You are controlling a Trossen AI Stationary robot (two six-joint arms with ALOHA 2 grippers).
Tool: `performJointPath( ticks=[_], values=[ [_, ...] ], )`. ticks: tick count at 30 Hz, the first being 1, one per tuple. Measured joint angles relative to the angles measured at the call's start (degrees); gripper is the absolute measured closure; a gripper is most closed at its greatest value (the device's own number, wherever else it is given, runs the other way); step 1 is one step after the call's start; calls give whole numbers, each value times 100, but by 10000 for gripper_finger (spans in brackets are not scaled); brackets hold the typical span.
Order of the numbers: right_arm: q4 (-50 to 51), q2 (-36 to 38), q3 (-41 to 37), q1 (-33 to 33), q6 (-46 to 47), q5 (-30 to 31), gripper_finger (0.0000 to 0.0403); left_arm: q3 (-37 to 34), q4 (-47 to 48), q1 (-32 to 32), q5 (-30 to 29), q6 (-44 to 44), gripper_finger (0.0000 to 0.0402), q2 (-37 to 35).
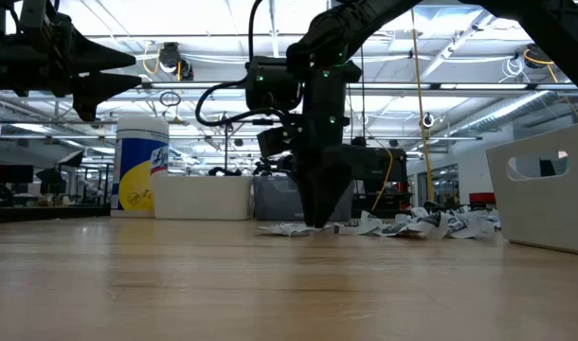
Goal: Pick & Place First Aid Supplies
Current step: Put the gray towelette pack into the top black bin
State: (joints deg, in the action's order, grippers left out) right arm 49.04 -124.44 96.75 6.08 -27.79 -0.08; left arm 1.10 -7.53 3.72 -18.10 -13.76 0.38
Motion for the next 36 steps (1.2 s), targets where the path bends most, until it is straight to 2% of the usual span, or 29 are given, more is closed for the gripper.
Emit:
performJointPath(
  ticks=[5, 13, 17, 21, 28, 32, 36],
  values=[
    [-210, 0, 0, -11, -18, -2, 389, 0, 2, -2, 1, 0, 206, -2],
    [-285, 0, 0, -11, 10, 22, 400, 0, 0, -2, 2, 0, 206, 0],
    [-245, 39, -6, -11, 5, 284, 398, 0, 1, -1, 2, 0, 206, 0],
    [-205, 286, -7, -8, -155, 131, 374, 0, 0, 1, 0, 0, 206, 0],
    [-208, 431, -2, -59, -366, -319, 281, 0, 0, -1, -1, 0, 206, 0],
    [-223, 431, -2, -98, -1226, -319, 244, 0, 0, 0, 2, 0, 206, 0],
    [-495, 431, -2, -75, -2330, -346, 234, 0, 1, 1, 1, 0, 206, 0]
  ],
)
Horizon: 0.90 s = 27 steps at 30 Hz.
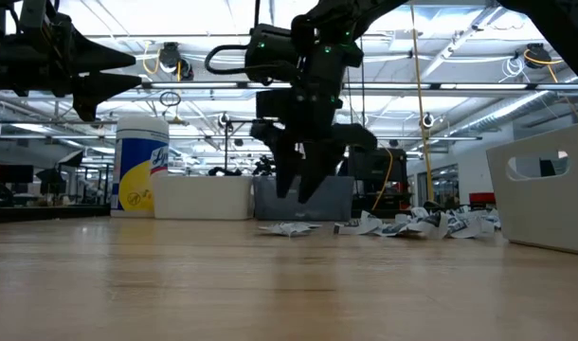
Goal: Pick & Place First Aid Supplies
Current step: Put the gray towelette pack into the top black bin
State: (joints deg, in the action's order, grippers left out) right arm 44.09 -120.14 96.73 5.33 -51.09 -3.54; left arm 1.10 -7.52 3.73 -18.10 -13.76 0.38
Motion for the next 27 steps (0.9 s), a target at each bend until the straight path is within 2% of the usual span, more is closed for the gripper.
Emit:
performJointPath(
  ticks=[3, 18, 22, 27],
  values=[
    [-189, 0, 0, 72, -542, -246, 238, 0, 0, -2, 0, 0, 206, 0],
    [-333, -567, 19, 327, -728, -404, 248, 0, -2, -1, 1, 0, 206, -2],
    [-329, -586, 20, 328, -795, -421, 281, 0, -1, -1, 1, 0, 206, -1],
    [-398, -592, 15, 327, -808, -413, 355, 0, -1, 0, 1, 0, 206, -2]
  ],
)
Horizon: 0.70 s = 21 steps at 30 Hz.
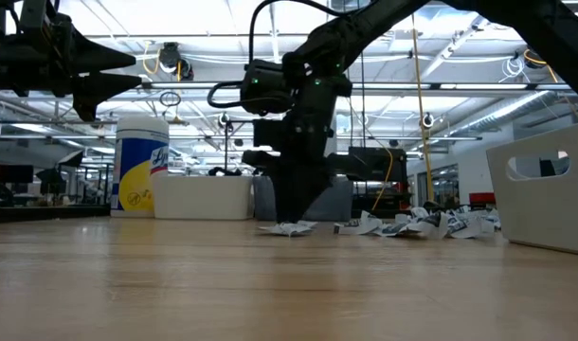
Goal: Pick & Place First Aid Supplies
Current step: Put the gray towelette pack into the top black bin
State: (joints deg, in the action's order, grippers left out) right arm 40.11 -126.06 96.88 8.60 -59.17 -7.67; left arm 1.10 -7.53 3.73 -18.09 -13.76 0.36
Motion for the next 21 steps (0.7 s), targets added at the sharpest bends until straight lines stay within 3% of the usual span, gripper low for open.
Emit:
performJointPath(
  ticks=[4, 15, 21],
  values=[
    [-32, -9, -2, 1, 279, -1, 397, 0, 0, 0, -2, 0, 206, 1],
    [-14, 9, -9, 0, 306, 15, 402, 0, 0, -1, -1, 0, 206, 0],
    [444, 396, -37, 44, 791, 132, 402, 0, 0, 0, 0, 0, 206, 2]
  ],
)
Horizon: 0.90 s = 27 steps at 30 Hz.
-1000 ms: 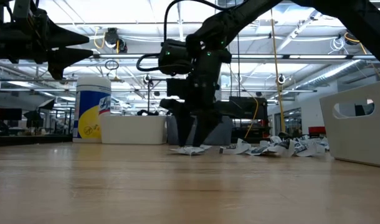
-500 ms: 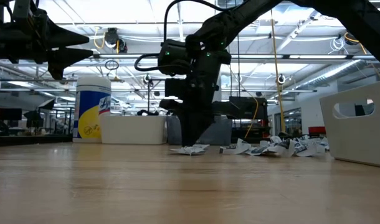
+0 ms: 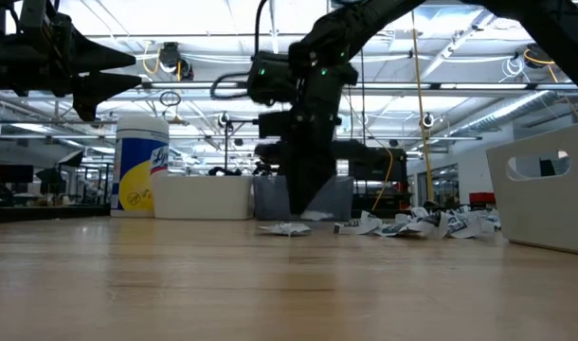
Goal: Pick & Place First Aid Supplies
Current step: Put the gray towelette pack into the top black bin
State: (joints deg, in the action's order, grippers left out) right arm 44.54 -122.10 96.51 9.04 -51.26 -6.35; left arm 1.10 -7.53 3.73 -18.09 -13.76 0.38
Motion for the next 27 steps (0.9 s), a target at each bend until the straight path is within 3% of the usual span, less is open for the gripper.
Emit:
performJointPath(
  ticks=[14, 19, 27],
  values=[
    [844, 906, 20, 225, -75, 680, 403, 0, 0, -1, 0, 0, 206, 0],
    [826, 923, 53, 360, -362, 927, 403, 0, 0, -1, 0, 0, 206, 0],
    [242, 922, 234, 1119, -526, 942, 403, 0, 0, 0, 0, 0, 206, -2]
  ],
)
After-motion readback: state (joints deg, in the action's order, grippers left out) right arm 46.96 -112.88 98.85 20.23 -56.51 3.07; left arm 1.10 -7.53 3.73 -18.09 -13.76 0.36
